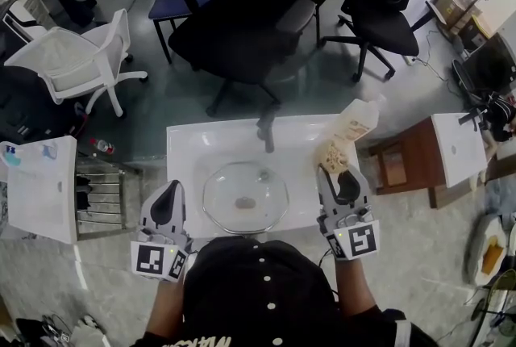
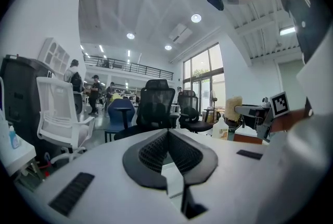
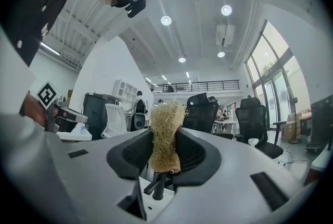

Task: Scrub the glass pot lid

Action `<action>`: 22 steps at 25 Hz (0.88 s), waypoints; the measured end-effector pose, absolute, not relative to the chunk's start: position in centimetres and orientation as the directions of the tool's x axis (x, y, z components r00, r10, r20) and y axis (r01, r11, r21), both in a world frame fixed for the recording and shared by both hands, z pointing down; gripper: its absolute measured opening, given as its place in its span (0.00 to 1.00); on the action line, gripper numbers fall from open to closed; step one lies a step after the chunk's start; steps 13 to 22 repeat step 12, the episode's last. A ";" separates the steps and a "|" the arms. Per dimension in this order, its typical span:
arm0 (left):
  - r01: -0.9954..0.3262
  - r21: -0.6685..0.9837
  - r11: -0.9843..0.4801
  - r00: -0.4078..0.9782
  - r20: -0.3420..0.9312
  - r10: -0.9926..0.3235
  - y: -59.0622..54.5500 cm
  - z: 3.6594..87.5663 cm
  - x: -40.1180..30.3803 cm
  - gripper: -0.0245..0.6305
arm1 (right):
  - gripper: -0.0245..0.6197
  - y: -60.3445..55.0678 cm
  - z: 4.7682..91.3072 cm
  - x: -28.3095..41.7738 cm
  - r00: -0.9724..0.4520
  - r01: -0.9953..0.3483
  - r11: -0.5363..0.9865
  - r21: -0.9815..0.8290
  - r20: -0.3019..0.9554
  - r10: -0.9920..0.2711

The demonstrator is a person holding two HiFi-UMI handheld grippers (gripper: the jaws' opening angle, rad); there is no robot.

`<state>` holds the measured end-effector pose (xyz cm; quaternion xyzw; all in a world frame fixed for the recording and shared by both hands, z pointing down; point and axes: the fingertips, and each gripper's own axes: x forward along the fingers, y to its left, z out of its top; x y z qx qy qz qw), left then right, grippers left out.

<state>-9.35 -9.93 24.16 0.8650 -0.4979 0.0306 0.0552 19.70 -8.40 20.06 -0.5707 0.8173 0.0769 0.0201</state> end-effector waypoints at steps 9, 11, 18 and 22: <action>-0.876 0.082 -0.476 0.483 0.138 -0.865 -9.7 24.7 -10.0 0.08 | 0.26 -8.5 19.9 20.1 -0.312 -0.948 0.300 0.105 -0.117 -0.943; -0.875 0.080 -0.477 0.483 0.135 -0.865 -9.7 24.7 -10.1 0.08 | 0.26 -8.6 19.8 19.8 -0.318 -0.945 0.305 0.117 -0.122 -0.940; -0.875 0.079 -0.477 0.483 0.133 -0.865 -9.6 24.7 -10.2 0.08 | 0.26 -8.6 19.7 19.7 -0.322 -0.944 0.307 0.123 -0.125 -0.939; -0.875 0.079 -0.477 0.483 0.133 -0.865 -9.6 24.7 -10.2 0.08 | 0.26 -8.6 19.7 19.7 -0.322 -0.944 0.307 0.123 -0.125 -0.939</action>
